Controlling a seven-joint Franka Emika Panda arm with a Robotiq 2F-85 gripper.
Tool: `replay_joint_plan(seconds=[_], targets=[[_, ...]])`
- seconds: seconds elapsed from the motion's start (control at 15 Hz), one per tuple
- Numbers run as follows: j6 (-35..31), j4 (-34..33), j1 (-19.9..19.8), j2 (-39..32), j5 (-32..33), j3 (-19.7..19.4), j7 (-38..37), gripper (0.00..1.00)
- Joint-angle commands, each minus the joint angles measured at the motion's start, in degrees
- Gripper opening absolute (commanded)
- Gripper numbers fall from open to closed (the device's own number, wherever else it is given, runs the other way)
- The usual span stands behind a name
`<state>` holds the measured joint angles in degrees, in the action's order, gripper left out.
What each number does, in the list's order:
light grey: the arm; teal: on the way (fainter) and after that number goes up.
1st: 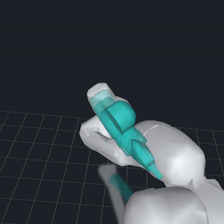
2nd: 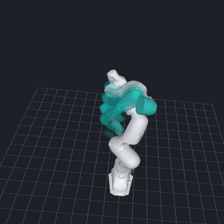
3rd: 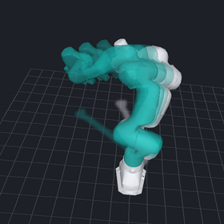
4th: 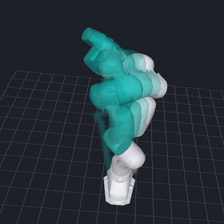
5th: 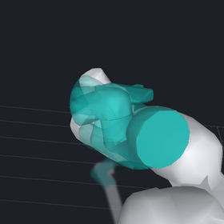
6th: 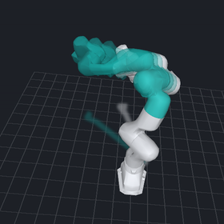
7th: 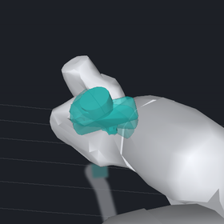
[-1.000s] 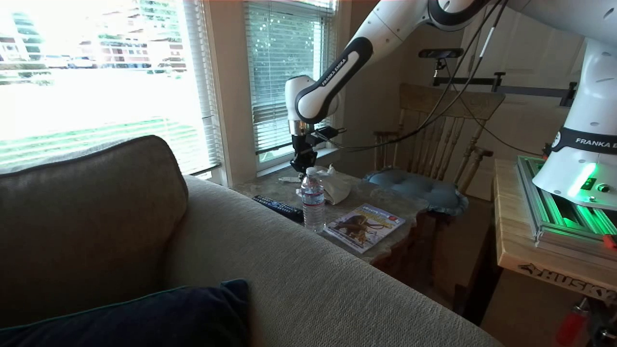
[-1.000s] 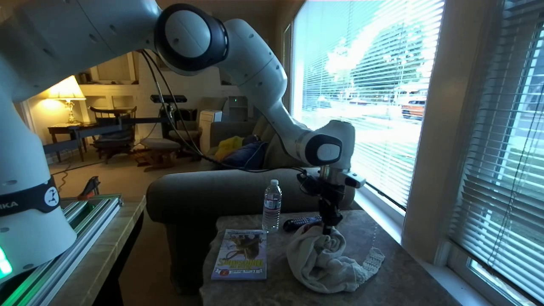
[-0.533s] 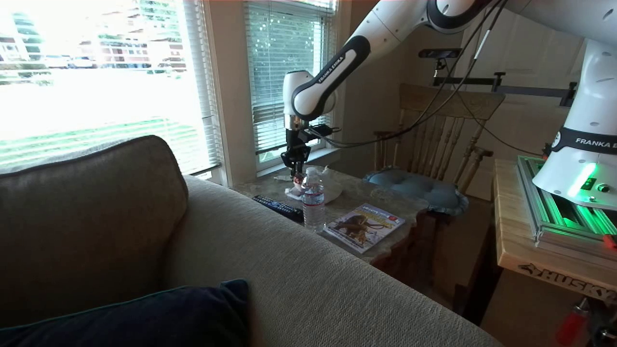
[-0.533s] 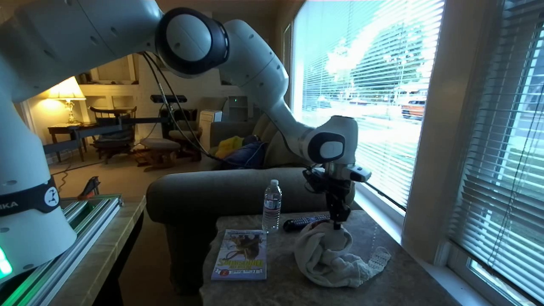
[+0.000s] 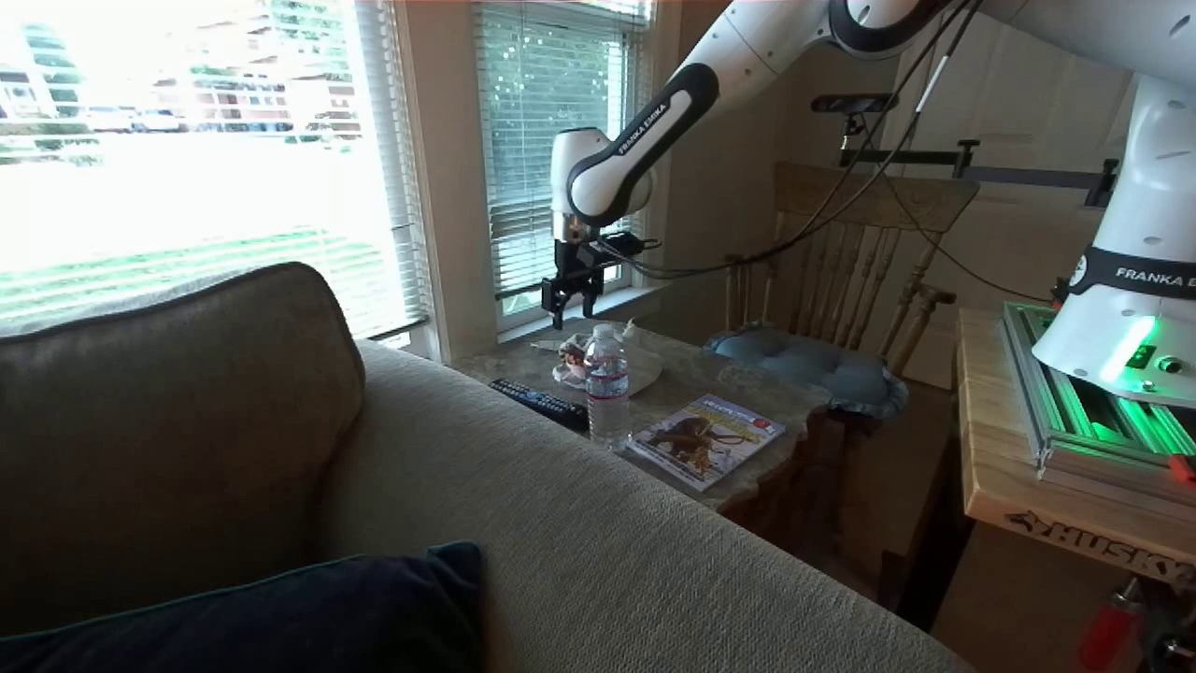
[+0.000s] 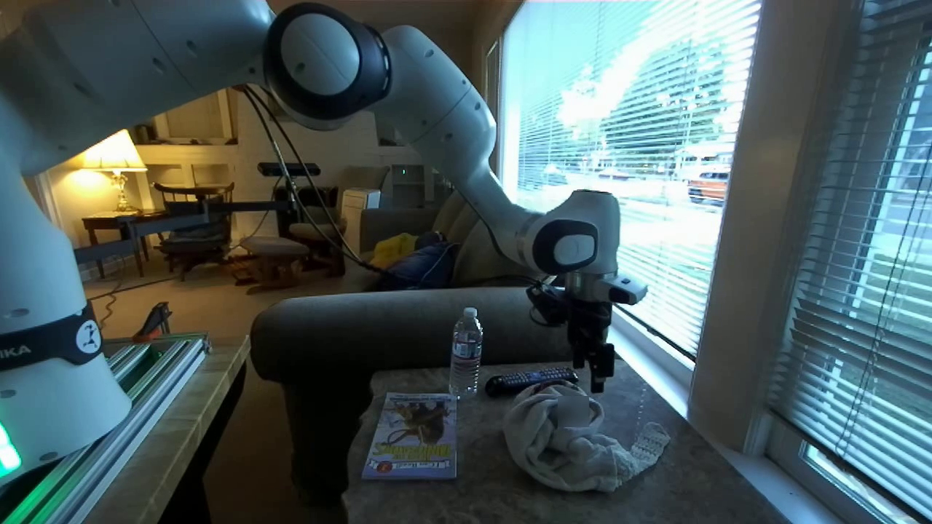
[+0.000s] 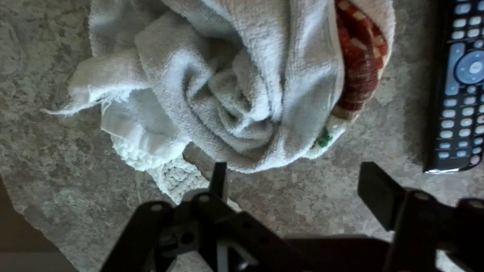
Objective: Use the tea towel to wipe the table
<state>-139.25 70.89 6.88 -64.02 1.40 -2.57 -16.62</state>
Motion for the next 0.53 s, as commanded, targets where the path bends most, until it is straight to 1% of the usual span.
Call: replay_joint_plan(seconds=[0.0,0.47], targets=[[-1.2,5.3,0.4,4.7,-0.5,-1.1,-0.7,1.00],[0.6,15.0,0.7,14.6,1.0,-3.3,0.1,1.00]])
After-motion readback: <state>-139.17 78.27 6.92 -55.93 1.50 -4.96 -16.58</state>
